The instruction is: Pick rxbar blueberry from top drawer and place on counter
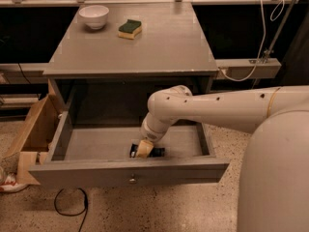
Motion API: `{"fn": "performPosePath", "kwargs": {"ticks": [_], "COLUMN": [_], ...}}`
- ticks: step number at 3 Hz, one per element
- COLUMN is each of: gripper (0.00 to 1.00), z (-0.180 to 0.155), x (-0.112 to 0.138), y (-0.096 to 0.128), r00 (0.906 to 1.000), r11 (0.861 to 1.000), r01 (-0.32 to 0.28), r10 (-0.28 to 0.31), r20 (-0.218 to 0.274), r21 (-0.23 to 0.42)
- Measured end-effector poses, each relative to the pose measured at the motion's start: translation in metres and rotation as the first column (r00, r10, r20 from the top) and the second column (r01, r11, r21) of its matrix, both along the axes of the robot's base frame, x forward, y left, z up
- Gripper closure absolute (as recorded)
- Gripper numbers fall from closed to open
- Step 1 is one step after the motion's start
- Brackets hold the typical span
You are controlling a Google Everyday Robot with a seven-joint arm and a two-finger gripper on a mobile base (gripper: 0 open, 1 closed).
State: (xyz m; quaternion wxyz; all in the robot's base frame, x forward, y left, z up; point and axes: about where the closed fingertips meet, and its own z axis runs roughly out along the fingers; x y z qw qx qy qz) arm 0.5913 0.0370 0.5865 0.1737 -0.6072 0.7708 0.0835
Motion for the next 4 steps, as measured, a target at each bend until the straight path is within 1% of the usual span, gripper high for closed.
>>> {"fn": "performPosePath", "kwargs": {"ticks": [1, 2, 4], "gripper": [0.23, 0.46, 0.92], "z": [-0.009, -0.003, 0.009], "x": [-0.002, -0.004, -0.004], "y": [-0.025, -0.034, -0.034], "r00": [0.9995, 0.999, 0.999], "r11": [0.999, 0.999, 0.999], "r01": [0.032, 0.042, 0.042], "r10": [-0.032, -0.042, -0.041], "r20": [0.007, 0.019, 0.019], "r21": [-0.02, -0.028, -0.028]}}
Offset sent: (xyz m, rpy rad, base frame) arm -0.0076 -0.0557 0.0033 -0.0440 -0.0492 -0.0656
